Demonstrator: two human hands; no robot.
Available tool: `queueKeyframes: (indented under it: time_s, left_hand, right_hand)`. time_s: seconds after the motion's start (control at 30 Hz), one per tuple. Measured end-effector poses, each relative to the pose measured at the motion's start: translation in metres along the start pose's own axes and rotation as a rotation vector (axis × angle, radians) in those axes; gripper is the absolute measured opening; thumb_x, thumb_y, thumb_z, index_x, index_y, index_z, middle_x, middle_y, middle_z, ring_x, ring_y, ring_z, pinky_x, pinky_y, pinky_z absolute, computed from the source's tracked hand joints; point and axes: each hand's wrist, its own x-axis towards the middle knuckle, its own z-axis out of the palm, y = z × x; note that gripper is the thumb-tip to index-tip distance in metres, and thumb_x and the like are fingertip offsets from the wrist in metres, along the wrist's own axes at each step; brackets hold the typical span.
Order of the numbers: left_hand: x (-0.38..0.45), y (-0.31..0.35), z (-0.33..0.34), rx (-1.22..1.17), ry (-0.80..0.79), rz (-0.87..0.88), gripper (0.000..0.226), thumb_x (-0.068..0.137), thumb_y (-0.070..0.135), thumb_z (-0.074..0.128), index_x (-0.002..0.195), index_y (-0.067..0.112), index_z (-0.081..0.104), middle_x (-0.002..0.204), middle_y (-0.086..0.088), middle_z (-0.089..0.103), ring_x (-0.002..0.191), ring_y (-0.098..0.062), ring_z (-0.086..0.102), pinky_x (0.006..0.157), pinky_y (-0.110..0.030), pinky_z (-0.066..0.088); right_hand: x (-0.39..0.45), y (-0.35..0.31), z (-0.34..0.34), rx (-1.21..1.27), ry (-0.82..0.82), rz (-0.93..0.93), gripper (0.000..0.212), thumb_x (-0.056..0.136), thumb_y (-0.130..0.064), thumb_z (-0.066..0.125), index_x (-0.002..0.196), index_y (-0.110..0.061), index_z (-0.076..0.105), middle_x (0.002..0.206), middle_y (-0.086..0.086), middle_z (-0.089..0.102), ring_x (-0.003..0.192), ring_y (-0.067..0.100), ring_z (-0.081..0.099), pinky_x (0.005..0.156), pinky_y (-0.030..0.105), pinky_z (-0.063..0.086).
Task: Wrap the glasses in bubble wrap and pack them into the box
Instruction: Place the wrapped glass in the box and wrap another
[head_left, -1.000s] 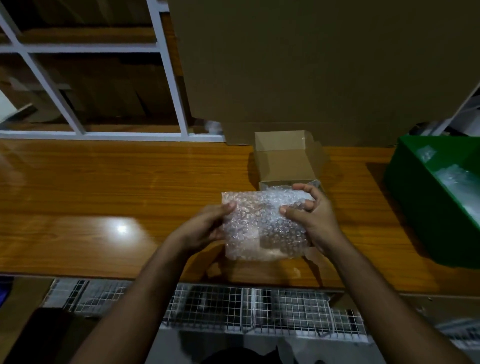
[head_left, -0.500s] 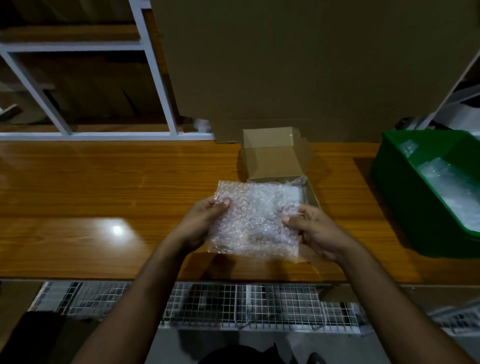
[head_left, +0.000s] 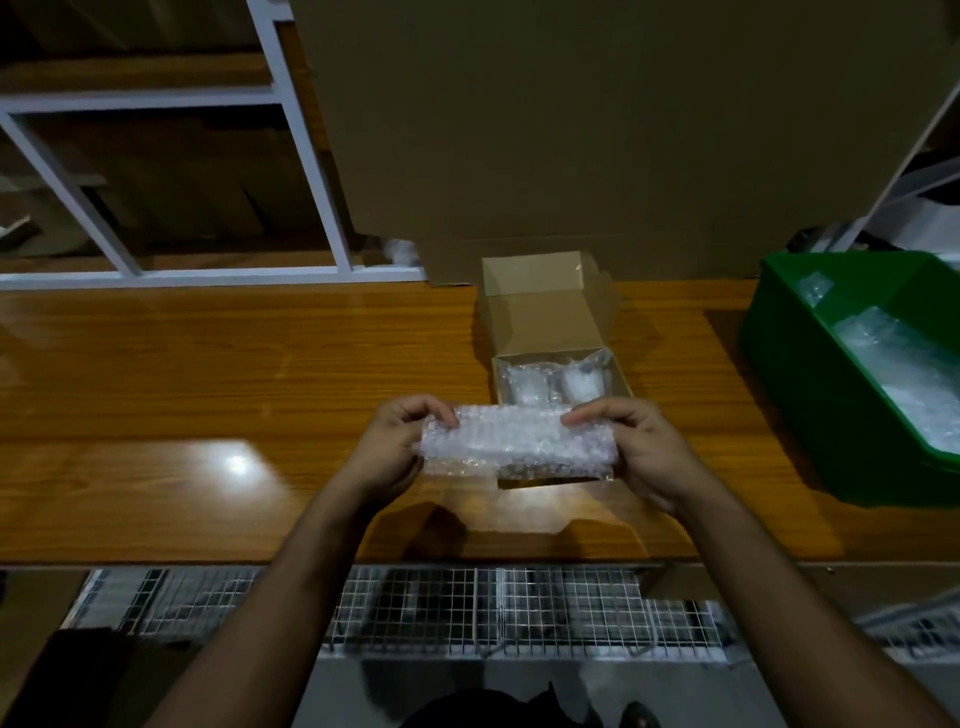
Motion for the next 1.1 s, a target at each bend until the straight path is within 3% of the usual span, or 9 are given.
queueKeyframes:
  time_s: [0.17, 0.23, 0.33, 0.47, 0.63, 0.73, 0.83, 0.9, 1.1]
  left_hand:
    - [-0.002, 0.004, -0.004, -0.051, -0.006, -0.065, 0.032, 0.097, -0.004, 0.031, 0.085, 0.005, 0.06, 0.084, -0.008, 0.069, 0.077, -0.02, 0.065, 0.059, -0.022, 0.053]
    - [0.002, 0.005, -0.014, -0.037, -0.035, -0.08, 0.03, 0.1, 0.015, 0.033, 0.103, 0.006, 0.062, 0.104, -0.01, 0.073, 0.095, -0.022, 0.069, 0.072, -0.03, 0.056]
    - [0.01, 0.015, -0.018, 0.294, -0.067, -0.077, 0.031, 0.099, 0.036, 0.049, 0.12, 0.019, 0.064, 0.122, 0.001, 0.07, 0.115, -0.018, 0.064, 0.095, -0.039, 0.05]
    - [0.019, 0.028, 0.008, 0.507, -0.385, -0.158, 0.038, 0.095, 0.017, 0.065, 0.132, 0.019, 0.058, 0.128, 0.003, 0.067, 0.118, -0.007, 0.062, 0.096, -0.024, 0.049]
    - [0.023, 0.016, 0.026, 0.477, -0.577, -0.206, 0.036, 0.09, -0.002, 0.068, 0.126, -0.002, 0.059, 0.106, -0.016, 0.07, 0.097, -0.016, 0.069, 0.09, -0.028, 0.053]
    - [0.014, 0.013, 0.027, 0.315, -0.477, -0.19, 0.025, 0.091, -0.001, 0.066, 0.116, -0.001, 0.067, 0.11, -0.018, 0.073, 0.096, -0.023, 0.071, 0.082, -0.03, 0.056]
    - [0.008, 0.005, 0.028, 0.124, -0.267, -0.196, 0.029, 0.091, 0.008, 0.067, 0.119, 0.004, 0.066, 0.112, -0.02, 0.072, 0.096, -0.03, 0.072, 0.076, -0.036, 0.058]
    - [0.005, -0.003, 0.031, 0.019, -0.136, -0.187, 0.031, 0.091, 0.009, 0.066, 0.121, 0.001, 0.062, 0.115, -0.023, 0.07, 0.096, -0.032, 0.071, 0.075, -0.04, 0.059]
    - [-0.002, -0.023, 0.049, -0.036, 0.029, -0.098, 0.03, 0.093, 0.008, 0.067, 0.121, -0.002, 0.061, 0.116, -0.025, 0.069, 0.097, -0.037, 0.069, 0.08, -0.047, 0.057]
  right_hand:
    - [0.004, 0.004, -0.006, -0.287, -0.005, -0.148, 0.056, 0.085, 0.025, 0.042, 0.067, -0.016, 0.075, 0.075, 0.0, 0.074, 0.079, 0.009, 0.068, 0.084, 0.022, 0.05]
    - [0.006, 0.0, -0.009, -0.368, -0.035, -0.172, 0.055, 0.082, 0.026, 0.037, 0.068, -0.014, 0.072, 0.073, -0.001, 0.073, 0.077, 0.009, 0.067, 0.086, 0.022, 0.049]
    - [0.011, -0.01, -0.009, -0.422, -0.163, -0.222, 0.047, 0.074, 0.019, 0.036, 0.068, -0.014, 0.07, 0.071, -0.001, 0.071, 0.073, 0.007, 0.065, 0.084, 0.023, 0.051]
    - [0.019, -0.025, -0.004, -0.465, -0.336, -0.202, 0.041, 0.072, 0.011, 0.038, 0.067, -0.014, 0.07, 0.069, 0.0, 0.07, 0.072, 0.008, 0.065, 0.083, 0.023, 0.051]
    - [0.023, -0.027, 0.002, -0.487, -0.42, -0.149, 0.036, 0.075, 0.009, 0.043, 0.076, -0.013, 0.072, 0.077, 0.001, 0.072, 0.077, 0.01, 0.066, 0.077, 0.02, 0.048]
    - [0.019, -0.018, 0.002, -0.067, -0.227, -0.008, 0.023, 0.097, -0.007, 0.055, 0.115, -0.015, 0.067, 0.103, 0.003, 0.075, 0.095, 0.022, 0.07, 0.075, 0.034, 0.059]
    - [0.012, 0.006, -0.001, 0.342, -0.138, 0.223, 0.058, 0.091, -0.042, 0.066, 0.141, -0.016, 0.051, 0.134, 0.019, 0.06, 0.121, 0.038, 0.06, 0.1, 0.056, 0.051]
    - [0.003, 0.022, 0.004, 0.322, -0.207, 0.301, 0.075, 0.082, -0.057, 0.07, 0.14, -0.014, 0.051, 0.136, 0.029, 0.054, 0.125, 0.047, 0.053, 0.106, 0.06, 0.044]
    - [-0.007, 0.027, 0.034, -0.069, -0.138, 0.121, 0.028, 0.1, -0.02, 0.058, 0.125, -0.008, 0.06, 0.112, 0.014, 0.071, 0.1, 0.027, 0.069, 0.088, 0.053, 0.054]
